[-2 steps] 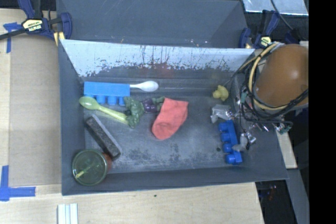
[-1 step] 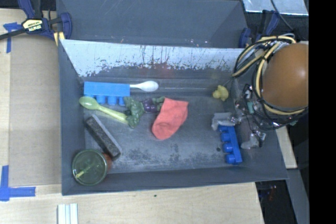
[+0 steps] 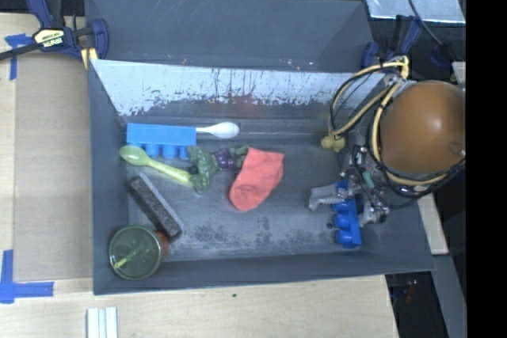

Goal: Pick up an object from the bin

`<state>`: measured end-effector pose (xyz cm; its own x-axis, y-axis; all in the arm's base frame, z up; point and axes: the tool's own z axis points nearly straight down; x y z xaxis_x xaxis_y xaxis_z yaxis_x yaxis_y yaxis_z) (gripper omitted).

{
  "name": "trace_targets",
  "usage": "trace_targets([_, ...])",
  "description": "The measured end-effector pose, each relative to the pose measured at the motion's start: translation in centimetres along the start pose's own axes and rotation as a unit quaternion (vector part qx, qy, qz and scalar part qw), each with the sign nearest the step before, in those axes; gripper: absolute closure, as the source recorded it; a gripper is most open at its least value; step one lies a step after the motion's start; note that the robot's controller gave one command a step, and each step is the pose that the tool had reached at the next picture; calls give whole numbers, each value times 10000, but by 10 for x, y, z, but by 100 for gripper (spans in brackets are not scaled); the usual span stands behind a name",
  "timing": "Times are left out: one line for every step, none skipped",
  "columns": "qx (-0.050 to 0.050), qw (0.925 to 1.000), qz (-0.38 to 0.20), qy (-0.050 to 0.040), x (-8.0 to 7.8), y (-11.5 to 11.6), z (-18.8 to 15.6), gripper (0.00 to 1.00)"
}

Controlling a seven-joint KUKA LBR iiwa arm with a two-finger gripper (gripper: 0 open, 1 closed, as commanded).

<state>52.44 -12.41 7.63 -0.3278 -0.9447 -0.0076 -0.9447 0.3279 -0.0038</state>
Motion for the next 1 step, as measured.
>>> trace_targets([64, 9935, -1132, -15, -7, 2, 7, 100])
